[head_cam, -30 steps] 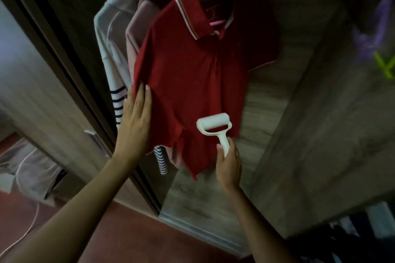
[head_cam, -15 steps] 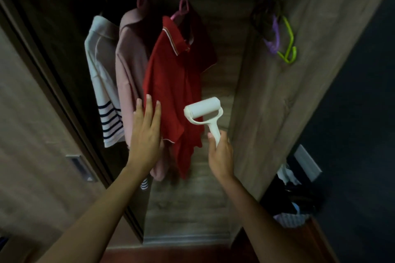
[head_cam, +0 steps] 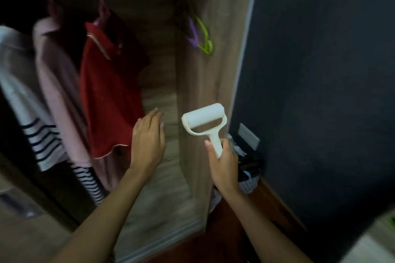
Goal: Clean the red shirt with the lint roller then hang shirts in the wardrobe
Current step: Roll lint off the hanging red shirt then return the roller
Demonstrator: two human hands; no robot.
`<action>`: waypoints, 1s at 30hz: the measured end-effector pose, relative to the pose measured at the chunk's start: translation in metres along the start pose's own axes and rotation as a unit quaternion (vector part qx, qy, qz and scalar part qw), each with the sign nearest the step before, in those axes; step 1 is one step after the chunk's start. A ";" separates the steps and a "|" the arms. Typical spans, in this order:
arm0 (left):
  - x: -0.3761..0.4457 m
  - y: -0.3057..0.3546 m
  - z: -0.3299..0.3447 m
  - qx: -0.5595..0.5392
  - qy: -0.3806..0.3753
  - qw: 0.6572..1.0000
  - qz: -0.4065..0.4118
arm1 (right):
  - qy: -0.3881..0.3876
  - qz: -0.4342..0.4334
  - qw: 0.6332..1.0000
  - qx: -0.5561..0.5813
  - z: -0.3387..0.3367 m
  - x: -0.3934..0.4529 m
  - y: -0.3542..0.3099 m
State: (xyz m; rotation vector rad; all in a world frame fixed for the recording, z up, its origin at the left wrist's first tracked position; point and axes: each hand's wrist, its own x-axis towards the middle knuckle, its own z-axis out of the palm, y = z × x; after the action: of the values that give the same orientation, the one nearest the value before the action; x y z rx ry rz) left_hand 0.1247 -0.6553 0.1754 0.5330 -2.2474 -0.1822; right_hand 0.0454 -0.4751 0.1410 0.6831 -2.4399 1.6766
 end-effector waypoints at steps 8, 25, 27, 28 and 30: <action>-0.010 0.130 0.067 -0.098 -0.061 0.991 0.064 | 0.115 0.066 0.990 -0.043 -0.130 -0.018 0.059; -0.182 0.472 0.163 -0.258 -0.218 0.927 0.164 | 0.258 0.238 0.919 -0.182 -0.428 -0.170 0.223; -0.208 0.495 0.172 -0.253 -0.242 0.923 0.159 | 0.255 0.261 0.911 -0.194 -0.447 -0.191 0.244; -0.220 0.504 0.176 -0.247 -0.259 0.921 0.154 | 0.250 0.270 0.910 -0.193 -0.455 -0.200 0.254; -0.242 0.517 0.184 -0.232 -0.298 0.916 0.138 | 0.230 0.292 0.912 -0.174 -0.465 -0.217 0.273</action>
State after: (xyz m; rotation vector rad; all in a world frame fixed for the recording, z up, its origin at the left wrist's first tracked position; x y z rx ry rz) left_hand -0.0329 -0.0926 0.0408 -0.1253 -2.7005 -0.7994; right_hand 0.0493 0.0925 0.0146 -0.4849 -2.5896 1.2637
